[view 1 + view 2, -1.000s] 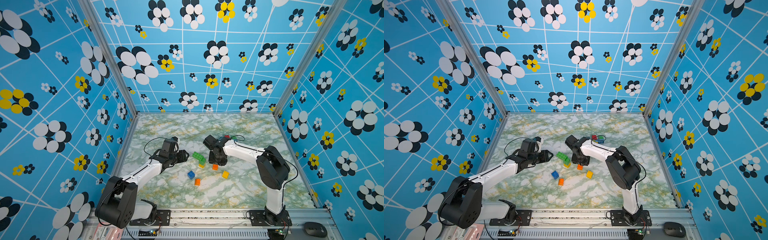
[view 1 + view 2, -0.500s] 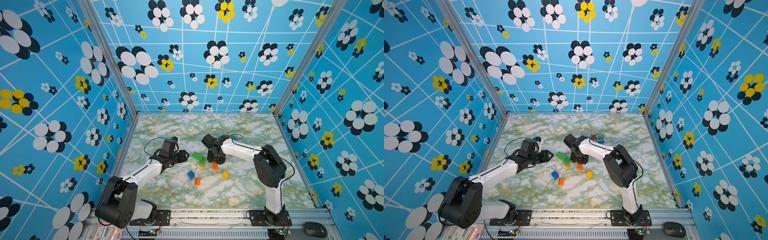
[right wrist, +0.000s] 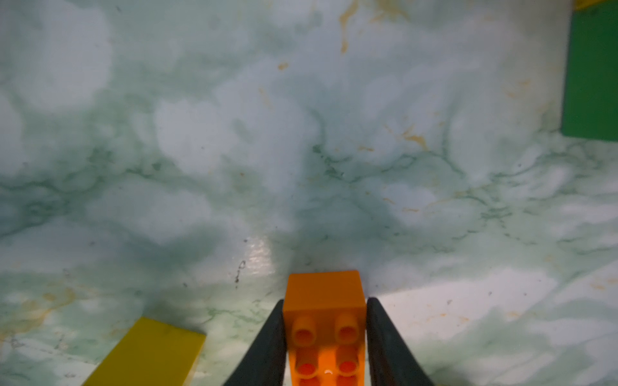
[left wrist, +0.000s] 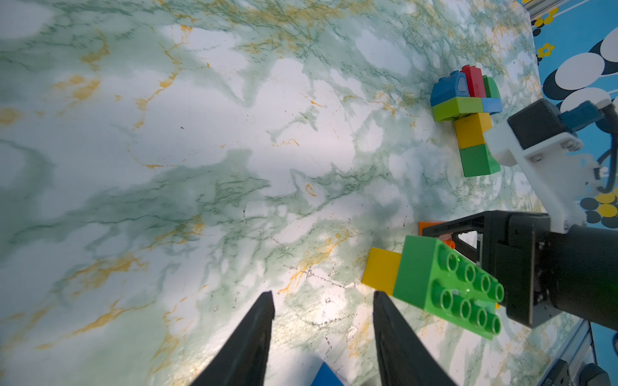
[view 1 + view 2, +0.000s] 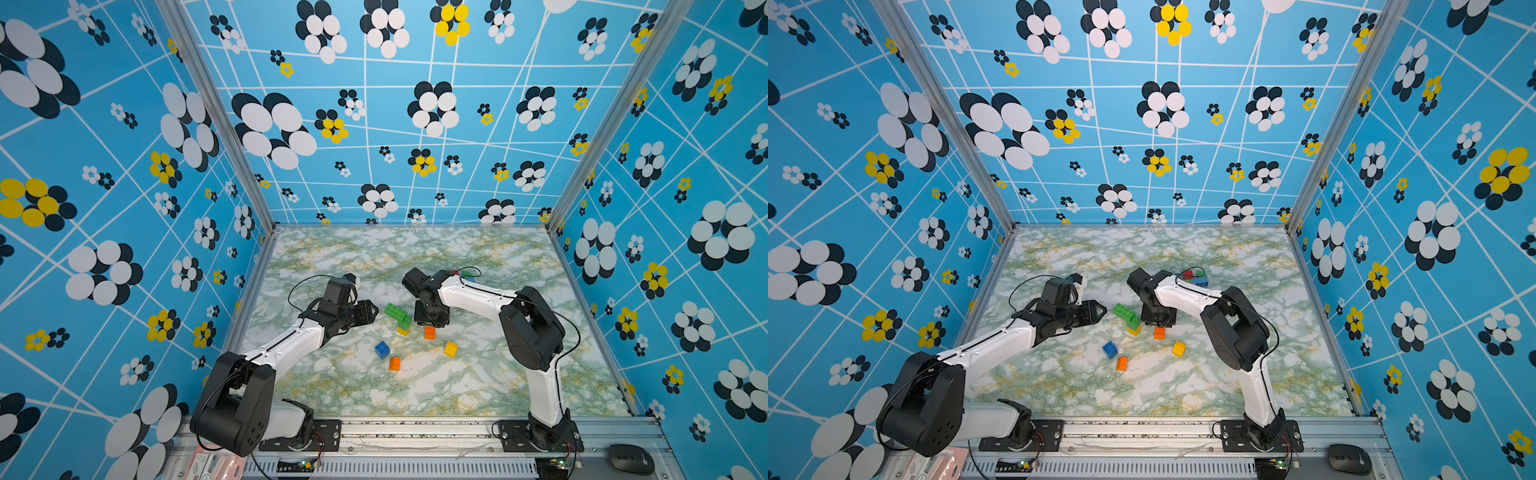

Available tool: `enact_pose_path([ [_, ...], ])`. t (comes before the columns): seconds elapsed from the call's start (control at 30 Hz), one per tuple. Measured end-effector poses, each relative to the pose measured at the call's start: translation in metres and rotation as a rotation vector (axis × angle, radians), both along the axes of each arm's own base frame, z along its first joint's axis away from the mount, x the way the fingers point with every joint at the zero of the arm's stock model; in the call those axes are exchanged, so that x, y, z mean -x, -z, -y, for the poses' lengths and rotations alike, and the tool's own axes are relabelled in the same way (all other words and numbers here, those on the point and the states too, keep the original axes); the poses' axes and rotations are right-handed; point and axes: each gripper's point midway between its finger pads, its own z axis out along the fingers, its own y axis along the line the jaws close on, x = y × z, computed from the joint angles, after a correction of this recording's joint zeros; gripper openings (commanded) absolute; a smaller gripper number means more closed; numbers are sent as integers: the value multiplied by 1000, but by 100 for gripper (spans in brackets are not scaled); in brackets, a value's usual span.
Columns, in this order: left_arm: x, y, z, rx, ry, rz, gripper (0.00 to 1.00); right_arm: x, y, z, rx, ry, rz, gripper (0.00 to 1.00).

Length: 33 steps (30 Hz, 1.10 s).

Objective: Assemble a fork with lego
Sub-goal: Pick up the lego brick from the center of the board.

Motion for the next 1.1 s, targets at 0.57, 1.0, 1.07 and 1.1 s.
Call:
enact_pose_path([
  [0.57,0,0,1,1,3,1,51,-2,-3,1,16,-25,9,34],
  [1.0,0,-4,1,60,2,-23,51,2,-83,12,-139,-177,276,0],
  [1.07,-2,-6,1,66,0,-21,51,-1,-107,8,-196,-224,361,0],
  [1.1,-4,-9,2,71,4,-18,51,-2,-118,5,-220,-248,405,0],
])
